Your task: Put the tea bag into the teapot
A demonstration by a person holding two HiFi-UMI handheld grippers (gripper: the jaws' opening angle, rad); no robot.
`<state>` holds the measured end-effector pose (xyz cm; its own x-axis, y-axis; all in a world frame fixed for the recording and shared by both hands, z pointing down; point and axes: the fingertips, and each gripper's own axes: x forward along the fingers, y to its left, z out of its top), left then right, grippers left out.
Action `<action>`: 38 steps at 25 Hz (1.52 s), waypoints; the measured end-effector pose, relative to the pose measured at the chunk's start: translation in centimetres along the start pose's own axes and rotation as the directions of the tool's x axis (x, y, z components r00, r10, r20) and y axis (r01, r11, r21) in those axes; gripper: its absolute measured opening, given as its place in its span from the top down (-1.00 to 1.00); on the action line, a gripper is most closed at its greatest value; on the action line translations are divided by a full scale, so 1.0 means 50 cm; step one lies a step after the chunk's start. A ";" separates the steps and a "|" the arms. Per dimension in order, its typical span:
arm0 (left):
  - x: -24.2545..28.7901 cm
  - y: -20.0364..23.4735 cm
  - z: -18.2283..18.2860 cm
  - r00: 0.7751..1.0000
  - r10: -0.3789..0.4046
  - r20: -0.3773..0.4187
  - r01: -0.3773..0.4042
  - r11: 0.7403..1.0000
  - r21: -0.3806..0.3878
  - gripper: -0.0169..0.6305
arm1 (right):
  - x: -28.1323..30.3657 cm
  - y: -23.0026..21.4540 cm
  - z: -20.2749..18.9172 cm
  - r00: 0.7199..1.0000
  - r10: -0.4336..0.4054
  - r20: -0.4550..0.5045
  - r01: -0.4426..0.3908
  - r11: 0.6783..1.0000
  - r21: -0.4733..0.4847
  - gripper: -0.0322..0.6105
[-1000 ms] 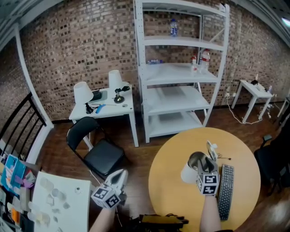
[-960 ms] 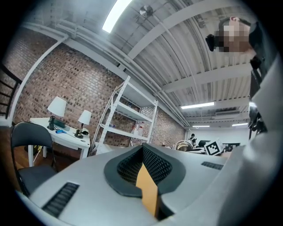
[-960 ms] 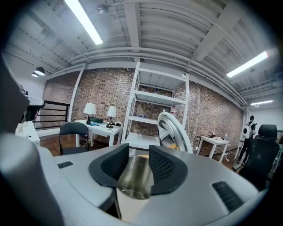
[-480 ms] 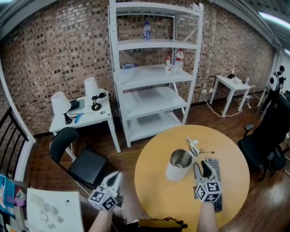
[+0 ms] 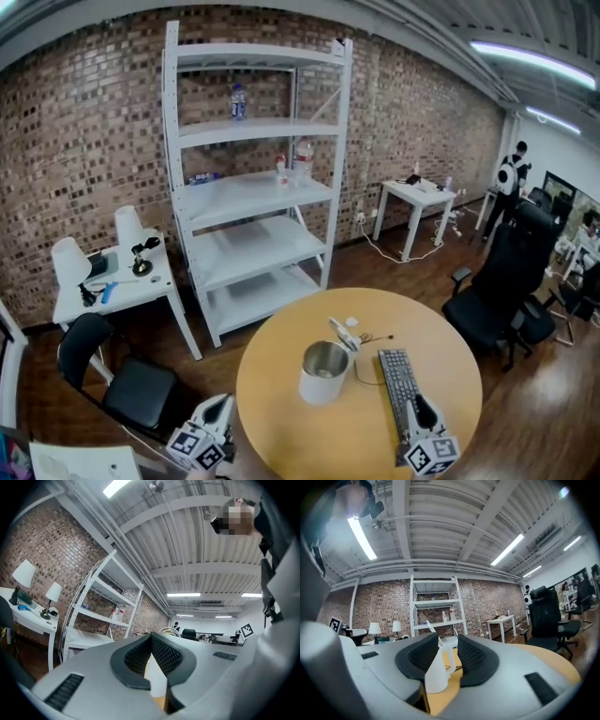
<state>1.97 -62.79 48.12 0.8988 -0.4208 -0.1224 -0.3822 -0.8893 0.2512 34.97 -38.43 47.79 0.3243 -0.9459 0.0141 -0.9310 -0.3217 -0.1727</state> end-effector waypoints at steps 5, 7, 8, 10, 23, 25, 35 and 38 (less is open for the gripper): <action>0.004 0.013 -0.009 1.000 0.004 -0.009 -0.004 1.000 -0.005 0.97 | -0.055 -0.037 0.009 0.992 -0.087 0.094 0.086 0.996 0.012 0.74; -0.007 0.023 -0.016 1.000 0.021 -0.019 -0.021 1.000 -0.003 0.97 | -0.061 -0.039 0.008 0.990 -0.098 0.105 0.100 0.995 -0.010 0.82; -0.011 0.028 -0.020 0.999 0.028 -0.021 -0.028 1.000 -0.002 0.97 | -0.061 -0.043 0.005 0.990 -0.100 0.104 0.102 0.995 -0.013 0.86; -0.016 0.033 -0.022 0.999 0.035 -0.010 -0.035 0.999 -0.002 0.97 | -0.056 -0.050 0.002 0.990 -0.099 0.101 0.100 0.995 -0.010 0.87; -0.045 0.036 -0.015 0.996 0.089 0.033 -0.089 0.996 0.007 0.97 | -0.008 -0.033 -0.009 0.996 -0.036 0.085 0.035 0.999 0.015 0.88; -0.058 0.065 -0.046 0.994 0.110 0.014 -0.110 0.994 0.021 0.97 | -0.003 -0.030 -0.010 0.996 -0.033 0.081 0.031 0.999 0.026 0.88; -0.060 0.043 -0.044 0.993 0.117 -0.008 -0.117 0.993 -0.008 0.97 | 0.016 -0.020 -0.045 0.999 -0.002 0.040 0.000 0.999 0.053 0.88; -0.050 0.031 -0.029 0.994 0.106 -0.004 -0.106 0.994 -0.011 0.97 | 0.023 -0.018 -0.037 0.999 -0.003 0.047 0.000 0.999 0.054 0.88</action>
<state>-0.55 -62.83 50.22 0.8541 -0.5122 -0.0908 -0.4731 -0.8375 0.2735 35.86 -39.30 49.77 0.3341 -0.9420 -0.0315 -0.9204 -0.3189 -0.2260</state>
